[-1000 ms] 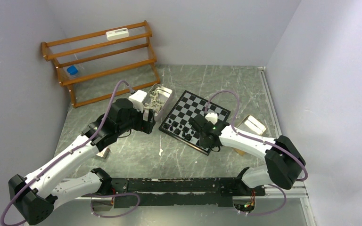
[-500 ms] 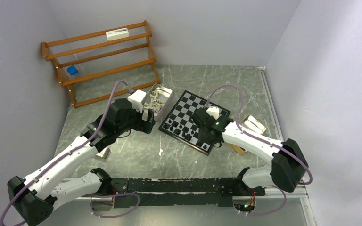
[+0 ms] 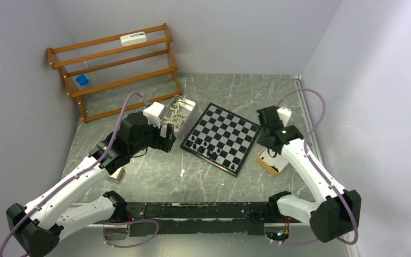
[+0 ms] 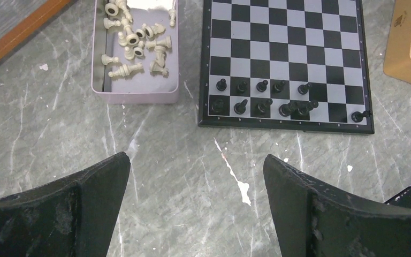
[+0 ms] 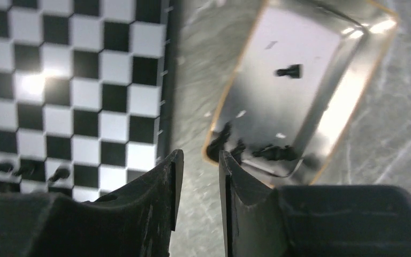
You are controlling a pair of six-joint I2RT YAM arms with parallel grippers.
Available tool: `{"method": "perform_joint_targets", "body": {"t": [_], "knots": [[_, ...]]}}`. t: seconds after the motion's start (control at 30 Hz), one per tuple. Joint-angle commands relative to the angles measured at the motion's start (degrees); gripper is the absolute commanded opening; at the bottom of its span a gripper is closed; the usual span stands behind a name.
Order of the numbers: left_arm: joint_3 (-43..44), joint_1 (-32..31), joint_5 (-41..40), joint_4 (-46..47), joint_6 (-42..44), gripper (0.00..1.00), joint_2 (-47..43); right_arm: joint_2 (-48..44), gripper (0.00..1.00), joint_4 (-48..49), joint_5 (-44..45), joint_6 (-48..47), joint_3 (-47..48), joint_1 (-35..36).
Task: Set up the chess pieces on the board
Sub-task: Pick up the chess piece from the storage box.
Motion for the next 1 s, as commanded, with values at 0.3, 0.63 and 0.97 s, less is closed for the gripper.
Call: {"method": "perform_joint_targets", "body": {"t": [0.3, 0.63, 0.97], "knots": [[0.34, -0.4, 2.18, 0.38, 0.88, 1.0, -1.58, 3.65, 0.39, 7.72, -8.87, 2.06, -8.17, -28.43], [0.25, -0.66, 1.7, 0.47, 0.94, 1.0, -1.71, 13.28, 0.31, 9.98, -6.4, 17.17, -7.37, -32.63], [0.4, -0.75, 0.6, 0.26, 0.94, 1.0, -1.24, 19.37, 0.29, 9.92, -4.28, 24.62, -4.03, -32.8]]}}
